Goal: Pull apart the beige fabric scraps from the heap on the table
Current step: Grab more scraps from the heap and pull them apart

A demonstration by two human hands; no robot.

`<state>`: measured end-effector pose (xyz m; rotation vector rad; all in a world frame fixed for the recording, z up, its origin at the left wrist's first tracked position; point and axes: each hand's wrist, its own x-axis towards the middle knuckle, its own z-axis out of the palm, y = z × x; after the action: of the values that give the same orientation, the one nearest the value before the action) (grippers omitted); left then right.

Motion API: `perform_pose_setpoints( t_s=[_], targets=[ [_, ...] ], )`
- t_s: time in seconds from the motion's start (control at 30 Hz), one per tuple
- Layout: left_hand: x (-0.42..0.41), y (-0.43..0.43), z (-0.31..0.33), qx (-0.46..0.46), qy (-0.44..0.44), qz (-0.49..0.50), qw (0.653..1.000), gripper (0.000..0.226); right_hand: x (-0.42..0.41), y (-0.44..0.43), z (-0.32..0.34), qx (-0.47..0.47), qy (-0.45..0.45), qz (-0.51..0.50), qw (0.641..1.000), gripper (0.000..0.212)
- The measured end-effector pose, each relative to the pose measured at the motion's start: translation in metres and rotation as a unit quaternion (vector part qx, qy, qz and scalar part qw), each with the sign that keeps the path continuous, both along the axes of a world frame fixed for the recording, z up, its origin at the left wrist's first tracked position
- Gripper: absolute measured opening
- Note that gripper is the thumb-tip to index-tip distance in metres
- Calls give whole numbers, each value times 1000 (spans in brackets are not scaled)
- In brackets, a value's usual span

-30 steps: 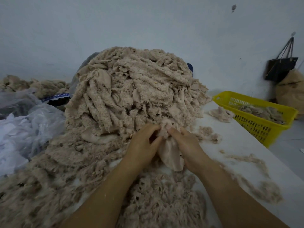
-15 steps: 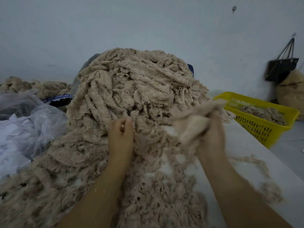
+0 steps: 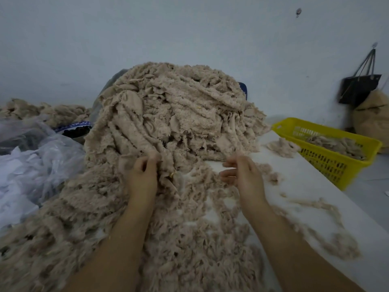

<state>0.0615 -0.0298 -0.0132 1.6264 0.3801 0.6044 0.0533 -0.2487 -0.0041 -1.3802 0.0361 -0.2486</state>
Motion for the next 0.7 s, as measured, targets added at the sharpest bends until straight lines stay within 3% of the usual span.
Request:
perform_pose_setpoints(
  t_s=[0.17, 0.27, 0.37, 0.43, 0.53, 0.57, 0.63, 0.7],
  targets=[
    [-16, -27, 14, 222, -74, -154, 960, 27, 0, 13, -4, -38, 37, 124, 991, 36],
    [-29, -48, 20, 317, -138, -307, 887, 18, -1, 18, -5, -26, 57, 190, 980, 39],
    [-42, -80, 13, 362, -123, -430, 818, 14, -4, 12, 2, 43, 100, 234, 966, 29],
    [-40, -83, 10, 358, -116, -430, 821, 16, -4, 8, 4, 52, 105, 212, 970, 20],
    [-37, -70, 9, 302, -71, -410, 858, 23, -5, 8, 7, 24, 106, 137, 985, 36],
    [-37, -66, 8, 268, -45, -389, 880, 29, -8, 9, 10, 18, 105, 130, 986, 38],
    [-37, -59, 8, 170, 9, -333, 927, 42, -10, 8, 11, -27, 68, 126, 989, 15],
    [-35, -54, 11, 50, 42, -315, 947, 44, -16, 7, 13, -113, 26, 149, 982, 24]
  ],
)
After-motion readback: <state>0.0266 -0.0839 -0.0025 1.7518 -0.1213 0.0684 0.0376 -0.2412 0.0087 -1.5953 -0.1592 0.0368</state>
